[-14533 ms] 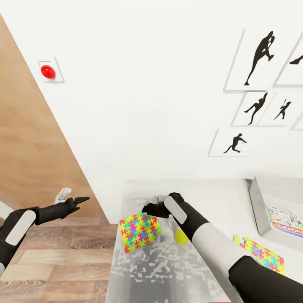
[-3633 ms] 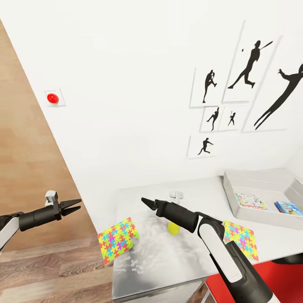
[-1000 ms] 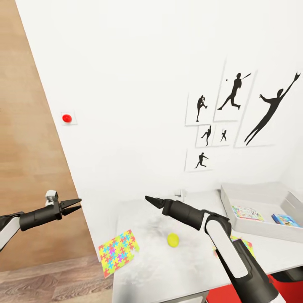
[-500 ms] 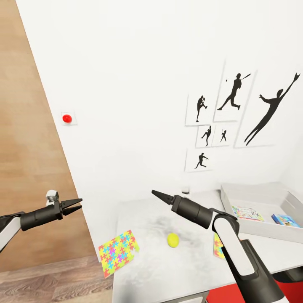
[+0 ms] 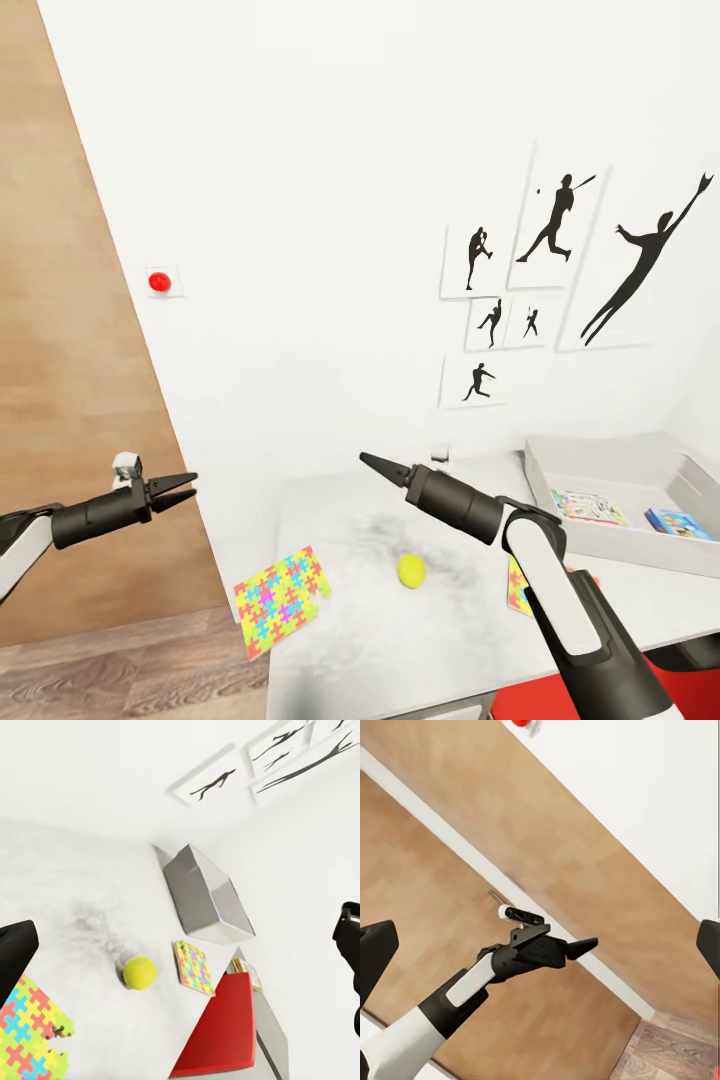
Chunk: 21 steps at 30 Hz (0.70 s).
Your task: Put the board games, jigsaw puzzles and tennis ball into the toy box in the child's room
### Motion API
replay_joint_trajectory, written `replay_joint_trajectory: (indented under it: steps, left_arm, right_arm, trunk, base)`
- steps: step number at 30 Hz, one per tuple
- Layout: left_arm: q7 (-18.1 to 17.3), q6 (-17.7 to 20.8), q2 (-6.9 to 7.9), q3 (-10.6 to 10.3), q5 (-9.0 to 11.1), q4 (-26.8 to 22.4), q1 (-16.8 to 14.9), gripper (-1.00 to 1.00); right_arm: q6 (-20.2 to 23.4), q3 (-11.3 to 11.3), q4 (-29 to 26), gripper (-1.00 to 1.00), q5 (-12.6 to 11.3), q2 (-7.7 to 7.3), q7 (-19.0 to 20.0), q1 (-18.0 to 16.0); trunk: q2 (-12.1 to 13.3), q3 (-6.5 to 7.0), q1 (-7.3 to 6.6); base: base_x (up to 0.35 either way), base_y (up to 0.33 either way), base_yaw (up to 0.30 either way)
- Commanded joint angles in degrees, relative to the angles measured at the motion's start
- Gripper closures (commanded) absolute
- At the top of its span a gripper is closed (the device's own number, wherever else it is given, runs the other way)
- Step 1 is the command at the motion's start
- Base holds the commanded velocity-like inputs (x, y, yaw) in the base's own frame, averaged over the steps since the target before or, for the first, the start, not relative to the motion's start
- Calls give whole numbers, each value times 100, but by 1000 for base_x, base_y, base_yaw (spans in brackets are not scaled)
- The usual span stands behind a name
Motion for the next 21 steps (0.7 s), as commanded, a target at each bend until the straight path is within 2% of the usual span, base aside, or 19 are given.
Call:
replay_joint_trajectory:
  steps: [1,5,8,11,14,17,19,21]
  left_arm:
    - [4,40,-6,-26,44,4,-8,-100]
    - [5,46,-130,-20,36,2,-8,-100]
    - [27,41,-186,-27,35,13,-5,-100]
    - [34,13,-224,-44,42,127,20,-100]
    - [25,-14,-233,-48,33,270,61,-100]
    - [30,-32,-237,-59,27,468,101,-100]
    - [24,-36,-238,-79,21,555,130,-100]
    - [4,-39,-219,-94,20,615,157,-100]
  right_arm:
    - [18,6,5,-100,-7,-2,0,-6]
    - [20,102,128,-100,11,0,-3,-6]
    - [3,335,517,-100,108,5,-3,-9]
    - [3,425,984,-100,420,-23,15,-11]
    - [17,449,1129,-100,609,-61,45,-4]
    - [28,537,1254,-100,844,-75,46,233]
    - [1,678,1364,-100,1041,-48,28,468]
    - [-208,1022,1520,-100,1531,-23,10,756]
  trunk:
    - [-14,-14,4]
    - [-14,-14,4]
    - [-14,-14,4]
    - [-14,-14,4]
    - [-94,-50,48]
    - [-174,-86,92]
    - [-174,-86,92]
    - [-174,-86,92]
  base:
    - [0,0,0]
    - [0,0,0]
    - [0,0,0]
    - [0,0,0]
    - [0,0,0]
    - [0,0,0]
    - [0,0,0]
    - [0,0,0]
